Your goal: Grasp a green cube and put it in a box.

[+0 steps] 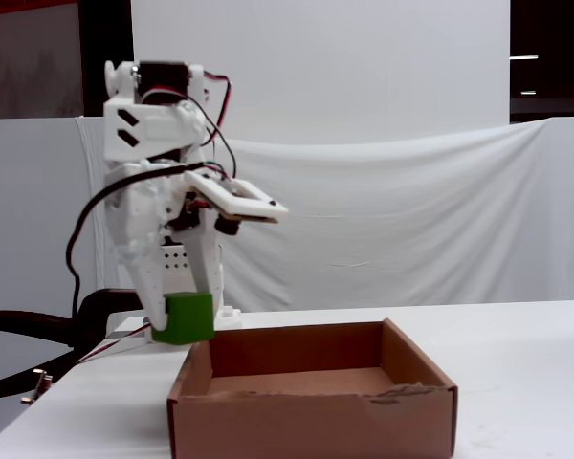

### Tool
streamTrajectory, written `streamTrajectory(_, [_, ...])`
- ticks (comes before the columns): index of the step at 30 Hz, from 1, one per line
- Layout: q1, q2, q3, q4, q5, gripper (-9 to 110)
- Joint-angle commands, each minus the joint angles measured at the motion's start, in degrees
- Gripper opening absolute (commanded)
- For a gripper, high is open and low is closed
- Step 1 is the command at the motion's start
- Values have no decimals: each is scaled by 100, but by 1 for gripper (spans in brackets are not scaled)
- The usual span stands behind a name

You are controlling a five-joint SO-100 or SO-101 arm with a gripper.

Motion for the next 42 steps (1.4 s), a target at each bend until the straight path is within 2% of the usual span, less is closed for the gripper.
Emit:
streamTrajectory(1, [-299, 519, 88, 255, 79, 12])
streamTrajectory(7, [-721, 615, 334, 457, 158, 12])
streamTrajectory(25, [-1415, -492, 211, -422, 413, 12])
streamTrajectory(42, [-1670, -782, 1046, -1705, 545, 12])
